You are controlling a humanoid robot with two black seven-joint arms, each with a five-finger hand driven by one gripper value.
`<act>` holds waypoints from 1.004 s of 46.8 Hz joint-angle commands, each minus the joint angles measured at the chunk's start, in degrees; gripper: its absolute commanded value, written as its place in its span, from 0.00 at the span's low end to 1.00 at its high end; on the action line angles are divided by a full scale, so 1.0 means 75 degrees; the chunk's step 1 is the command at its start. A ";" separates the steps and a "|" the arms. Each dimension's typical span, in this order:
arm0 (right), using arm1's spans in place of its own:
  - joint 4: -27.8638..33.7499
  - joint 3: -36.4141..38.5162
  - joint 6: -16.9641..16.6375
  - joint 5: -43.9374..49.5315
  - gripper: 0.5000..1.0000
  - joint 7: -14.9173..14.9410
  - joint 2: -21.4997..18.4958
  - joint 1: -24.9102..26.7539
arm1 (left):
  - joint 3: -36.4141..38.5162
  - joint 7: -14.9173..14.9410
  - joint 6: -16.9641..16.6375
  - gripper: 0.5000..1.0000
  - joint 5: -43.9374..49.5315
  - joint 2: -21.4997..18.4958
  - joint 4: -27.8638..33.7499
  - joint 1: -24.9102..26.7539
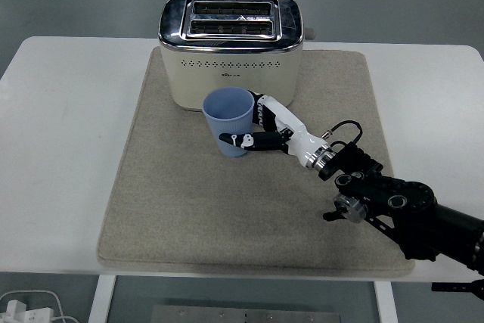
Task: Put the water cup in front of the bread machine
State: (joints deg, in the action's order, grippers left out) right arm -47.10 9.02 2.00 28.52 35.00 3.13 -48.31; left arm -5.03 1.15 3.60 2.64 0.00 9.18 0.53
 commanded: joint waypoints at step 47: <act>-0.0036 0.0156 0.0049 -0.0122 0.84 0.0000 0.0086 0.0289 | 0.0003 0.0000 0.0000 1.00 0.0012 0.0000 -0.0006 0.0000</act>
State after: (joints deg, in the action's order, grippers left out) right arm -47.38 10.15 2.38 27.62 35.00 3.77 -46.16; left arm -5.01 1.15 3.57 2.73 0.00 9.08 0.53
